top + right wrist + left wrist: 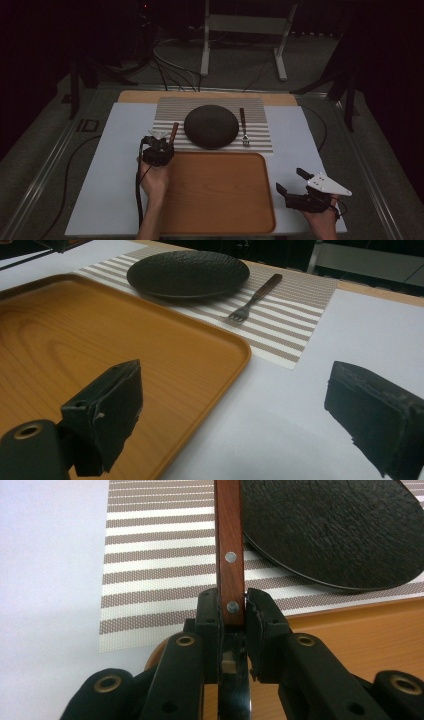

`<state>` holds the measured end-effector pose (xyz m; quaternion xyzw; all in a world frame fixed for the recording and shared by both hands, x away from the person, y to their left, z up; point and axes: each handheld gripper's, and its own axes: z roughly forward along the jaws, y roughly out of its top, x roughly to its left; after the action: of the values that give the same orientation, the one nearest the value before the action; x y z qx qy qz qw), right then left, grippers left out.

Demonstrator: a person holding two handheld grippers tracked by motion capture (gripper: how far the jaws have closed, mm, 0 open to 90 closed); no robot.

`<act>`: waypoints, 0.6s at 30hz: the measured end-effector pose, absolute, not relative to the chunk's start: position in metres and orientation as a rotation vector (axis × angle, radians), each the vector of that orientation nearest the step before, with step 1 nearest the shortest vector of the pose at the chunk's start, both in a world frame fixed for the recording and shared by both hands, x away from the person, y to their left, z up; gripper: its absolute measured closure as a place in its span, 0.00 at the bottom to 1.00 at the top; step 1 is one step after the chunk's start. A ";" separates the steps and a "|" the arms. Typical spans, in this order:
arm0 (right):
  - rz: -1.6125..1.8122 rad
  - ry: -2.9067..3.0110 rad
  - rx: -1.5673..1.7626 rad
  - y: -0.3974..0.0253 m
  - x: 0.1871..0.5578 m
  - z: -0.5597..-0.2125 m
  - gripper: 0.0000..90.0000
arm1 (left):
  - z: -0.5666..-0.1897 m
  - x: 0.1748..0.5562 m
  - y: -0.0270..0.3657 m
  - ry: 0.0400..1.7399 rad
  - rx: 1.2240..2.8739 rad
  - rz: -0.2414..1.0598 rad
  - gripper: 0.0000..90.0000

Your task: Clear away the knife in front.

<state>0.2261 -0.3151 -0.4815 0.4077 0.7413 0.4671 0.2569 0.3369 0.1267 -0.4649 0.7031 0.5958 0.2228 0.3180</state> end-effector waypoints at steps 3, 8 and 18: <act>1.267 2.011 1.105 -0.315 0.226 -0.482 0.09 | -0.466 0.334 0.126 1.567 1.849 0.588 0.87; 1.267 2.012 1.104 -0.315 0.226 -0.481 0.09 | -0.467 0.331 0.126 1.569 1.846 0.586 0.87; 1.268 2.015 1.102 -0.314 0.226 -0.482 0.09 | -0.471 0.323 0.126 1.573 1.838 0.582 0.87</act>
<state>0.2259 -0.3145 -0.4815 0.4061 0.7425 0.4671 0.2562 0.3228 0.1265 -0.4713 0.6998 0.5987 0.2213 0.3208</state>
